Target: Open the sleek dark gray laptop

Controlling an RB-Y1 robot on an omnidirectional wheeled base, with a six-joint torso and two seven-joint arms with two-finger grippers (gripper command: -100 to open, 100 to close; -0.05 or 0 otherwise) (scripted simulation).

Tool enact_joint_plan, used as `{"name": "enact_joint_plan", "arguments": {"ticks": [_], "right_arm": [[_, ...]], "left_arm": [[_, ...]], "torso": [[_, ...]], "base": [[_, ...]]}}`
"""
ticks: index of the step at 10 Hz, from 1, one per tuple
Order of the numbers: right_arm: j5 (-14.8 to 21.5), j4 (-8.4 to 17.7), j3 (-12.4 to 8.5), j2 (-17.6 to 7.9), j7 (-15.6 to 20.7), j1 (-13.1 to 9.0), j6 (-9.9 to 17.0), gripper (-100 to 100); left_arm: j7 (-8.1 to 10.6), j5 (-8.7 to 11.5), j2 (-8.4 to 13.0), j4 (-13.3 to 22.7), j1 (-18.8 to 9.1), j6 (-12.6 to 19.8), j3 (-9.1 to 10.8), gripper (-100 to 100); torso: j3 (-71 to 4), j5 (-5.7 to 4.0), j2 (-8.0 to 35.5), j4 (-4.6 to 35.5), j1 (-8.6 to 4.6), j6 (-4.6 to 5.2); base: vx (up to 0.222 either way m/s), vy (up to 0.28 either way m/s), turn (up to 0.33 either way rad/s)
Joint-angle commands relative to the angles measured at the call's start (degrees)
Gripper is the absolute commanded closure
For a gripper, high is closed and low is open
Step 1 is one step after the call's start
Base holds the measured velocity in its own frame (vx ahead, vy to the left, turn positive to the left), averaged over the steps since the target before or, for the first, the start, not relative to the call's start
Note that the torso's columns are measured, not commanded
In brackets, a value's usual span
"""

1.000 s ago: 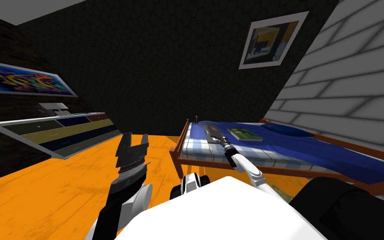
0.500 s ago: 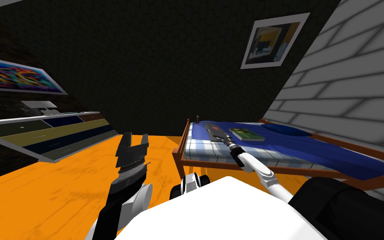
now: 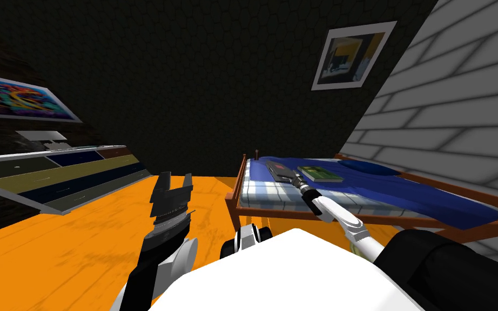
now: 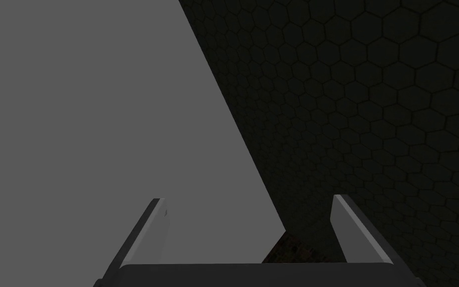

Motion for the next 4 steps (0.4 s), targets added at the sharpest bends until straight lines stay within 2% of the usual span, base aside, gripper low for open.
{"name": "enact_joint_plan", "arguments": {"ticks": [1,4], "right_arm": [[0.00,-0.01,-0.01,-0.01,0.00,-0.02,0.00,0],[0.01,-0.06,-0.07,-0.04,0.00,-0.09,0.01,0]], "left_arm": [[0.00,0.00,0.00,0.00,0.00,0.00,0.00,0],[0.00,0.00,0.00,0.00,0.00,0.00,0.00,0]], "torso": [[-0.01,-0.05,-0.03,-0.05,0.00,0.01],[-0.06,-0.06,-0.12,-0.09,0.03,0.01]], "base": [[0.000,0.000,0.000],[0.000,0.000,0.000]]}}
